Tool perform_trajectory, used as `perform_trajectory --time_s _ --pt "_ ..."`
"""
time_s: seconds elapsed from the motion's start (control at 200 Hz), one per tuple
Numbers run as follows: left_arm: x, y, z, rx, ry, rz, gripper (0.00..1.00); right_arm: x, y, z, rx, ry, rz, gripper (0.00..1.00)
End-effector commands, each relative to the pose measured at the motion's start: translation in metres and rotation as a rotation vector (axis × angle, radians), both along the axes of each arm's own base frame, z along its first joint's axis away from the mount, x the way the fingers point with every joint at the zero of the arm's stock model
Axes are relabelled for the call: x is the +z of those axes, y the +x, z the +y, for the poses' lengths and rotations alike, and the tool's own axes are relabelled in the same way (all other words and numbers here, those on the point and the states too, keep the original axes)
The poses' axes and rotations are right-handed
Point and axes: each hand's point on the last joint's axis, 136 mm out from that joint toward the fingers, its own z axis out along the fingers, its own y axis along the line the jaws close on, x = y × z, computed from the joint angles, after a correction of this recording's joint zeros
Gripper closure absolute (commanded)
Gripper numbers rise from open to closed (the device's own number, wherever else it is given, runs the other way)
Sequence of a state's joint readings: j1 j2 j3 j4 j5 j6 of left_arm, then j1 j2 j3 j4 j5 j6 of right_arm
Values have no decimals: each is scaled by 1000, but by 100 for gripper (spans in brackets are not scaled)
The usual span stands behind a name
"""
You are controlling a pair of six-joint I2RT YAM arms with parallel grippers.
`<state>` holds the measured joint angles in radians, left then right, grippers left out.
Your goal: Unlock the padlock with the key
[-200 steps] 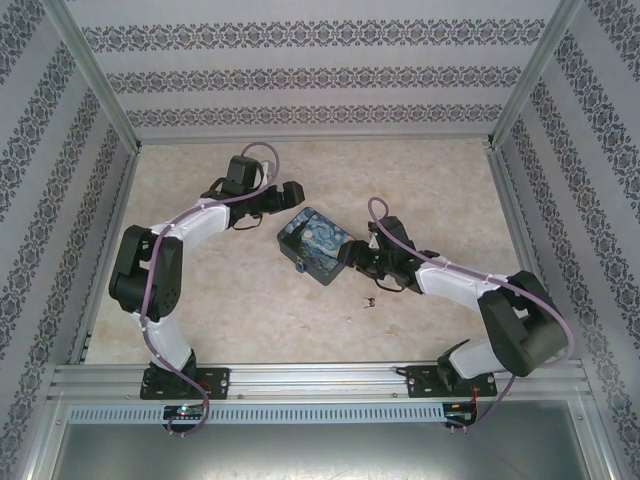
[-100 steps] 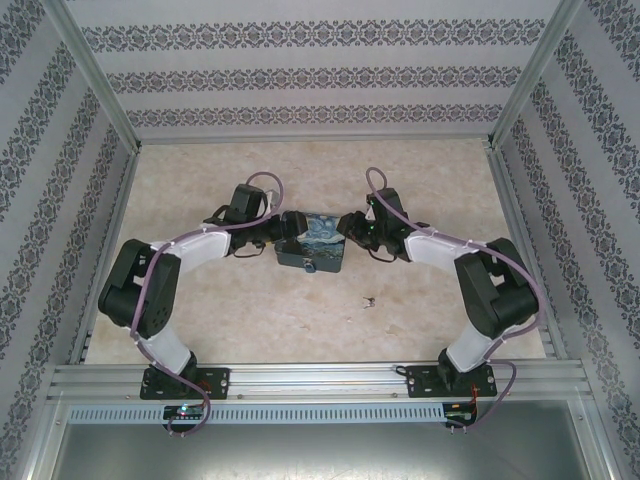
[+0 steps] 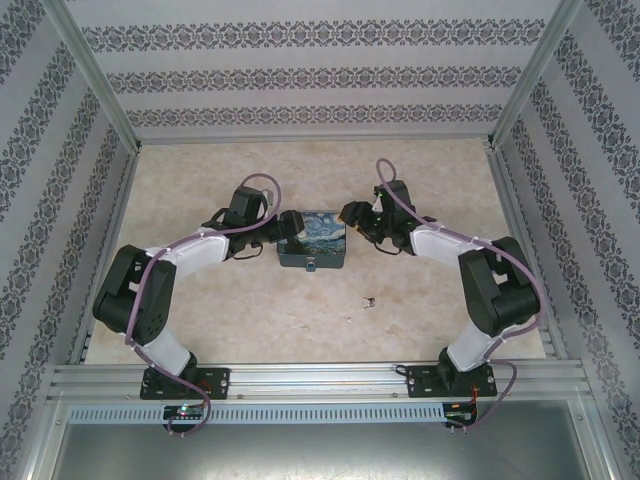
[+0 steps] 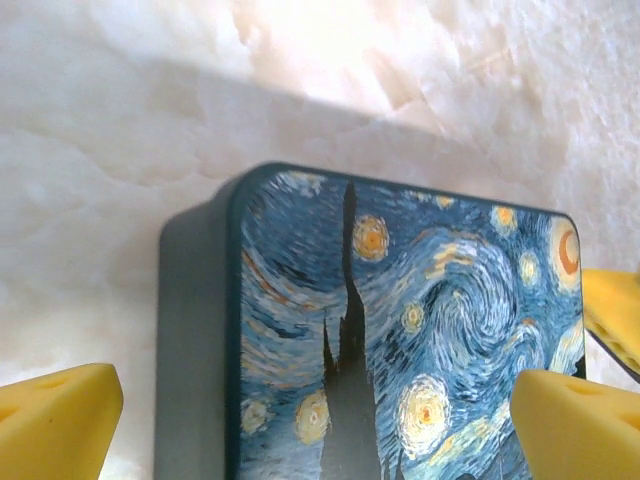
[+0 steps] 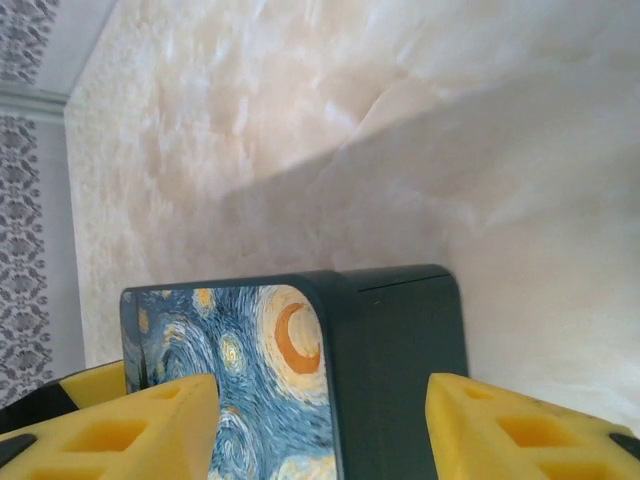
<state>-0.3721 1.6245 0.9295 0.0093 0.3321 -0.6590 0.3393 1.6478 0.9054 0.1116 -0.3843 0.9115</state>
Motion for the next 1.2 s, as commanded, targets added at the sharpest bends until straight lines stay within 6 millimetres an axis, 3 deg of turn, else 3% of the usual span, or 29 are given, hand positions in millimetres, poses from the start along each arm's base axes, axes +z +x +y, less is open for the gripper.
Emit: perform_trajectory --time_s 0.0,0.23,0.35,0.525,0.789,1.194 --pt "32 6 17 48 54 -92 0 14 -12 -16 3 -9 -33 42" --pt "56 -8 27 41 73 -127 0 -3 -69 -40 78 -230 27 42" --pt "55 -17 38 84 90 -112 0 -20 -111 -54 139 -440 101 42" --pt "53 -22 53 190 85 -96 1 -39 -157 -55 212 -597 164 41" --pt "62 -21 49 185 51 -117 0 -66 -180 -44 264 -675 223 43" --pt "49 -26 43 156 25 -88 0 -87 -185 -37 284 -744 258 51"
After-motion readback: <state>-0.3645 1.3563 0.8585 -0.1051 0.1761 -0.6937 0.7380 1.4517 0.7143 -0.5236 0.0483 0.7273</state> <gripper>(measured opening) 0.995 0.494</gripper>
